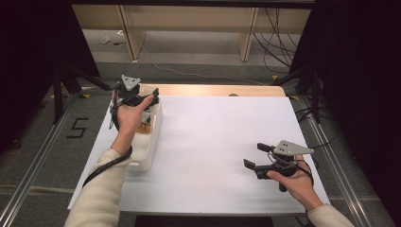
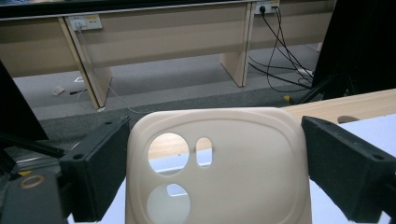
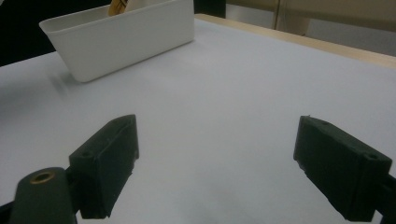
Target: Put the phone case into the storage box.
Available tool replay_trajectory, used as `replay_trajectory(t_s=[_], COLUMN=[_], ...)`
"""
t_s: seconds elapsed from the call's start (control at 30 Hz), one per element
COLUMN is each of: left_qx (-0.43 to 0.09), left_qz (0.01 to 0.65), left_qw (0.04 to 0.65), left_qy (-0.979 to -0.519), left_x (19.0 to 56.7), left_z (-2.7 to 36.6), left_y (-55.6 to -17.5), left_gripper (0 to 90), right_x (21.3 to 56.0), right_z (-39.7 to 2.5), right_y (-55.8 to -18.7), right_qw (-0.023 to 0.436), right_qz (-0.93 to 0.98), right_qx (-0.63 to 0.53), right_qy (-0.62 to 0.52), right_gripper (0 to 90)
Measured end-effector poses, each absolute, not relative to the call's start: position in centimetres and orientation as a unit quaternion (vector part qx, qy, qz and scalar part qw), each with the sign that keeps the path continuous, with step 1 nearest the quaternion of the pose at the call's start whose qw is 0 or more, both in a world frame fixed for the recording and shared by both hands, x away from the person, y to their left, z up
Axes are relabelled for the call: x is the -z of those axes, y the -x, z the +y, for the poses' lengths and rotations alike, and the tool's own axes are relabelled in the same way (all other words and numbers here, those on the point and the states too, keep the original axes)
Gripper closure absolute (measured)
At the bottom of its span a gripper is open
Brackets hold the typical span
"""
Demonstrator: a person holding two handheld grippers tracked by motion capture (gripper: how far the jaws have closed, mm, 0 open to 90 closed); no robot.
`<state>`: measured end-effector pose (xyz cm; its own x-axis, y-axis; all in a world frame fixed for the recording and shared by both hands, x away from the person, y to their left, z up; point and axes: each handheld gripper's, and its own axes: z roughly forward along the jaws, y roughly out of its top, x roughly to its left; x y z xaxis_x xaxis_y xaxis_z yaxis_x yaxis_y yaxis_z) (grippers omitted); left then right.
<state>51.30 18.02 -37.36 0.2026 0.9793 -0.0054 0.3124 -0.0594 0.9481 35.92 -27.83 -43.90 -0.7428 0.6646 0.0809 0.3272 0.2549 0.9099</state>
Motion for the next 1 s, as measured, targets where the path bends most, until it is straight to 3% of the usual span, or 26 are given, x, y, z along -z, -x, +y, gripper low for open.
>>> replay_trajectory(t_s=[1.0], left_qx=[-0.356], left_qz=[0.525], left_qw=[0.452], left_qy=[-0.627], left_x=[37.6], left_z=[18.0], left_y=[-52.8], left_gripper=[11.0], right_x=[43.9], right_z=[-27.9], right_y=[-35.9], right_qw=[0.161], right_qz=[0.775], right_qx=[-0.520], right_qy=[-0.321], right_gripper=[15.0])
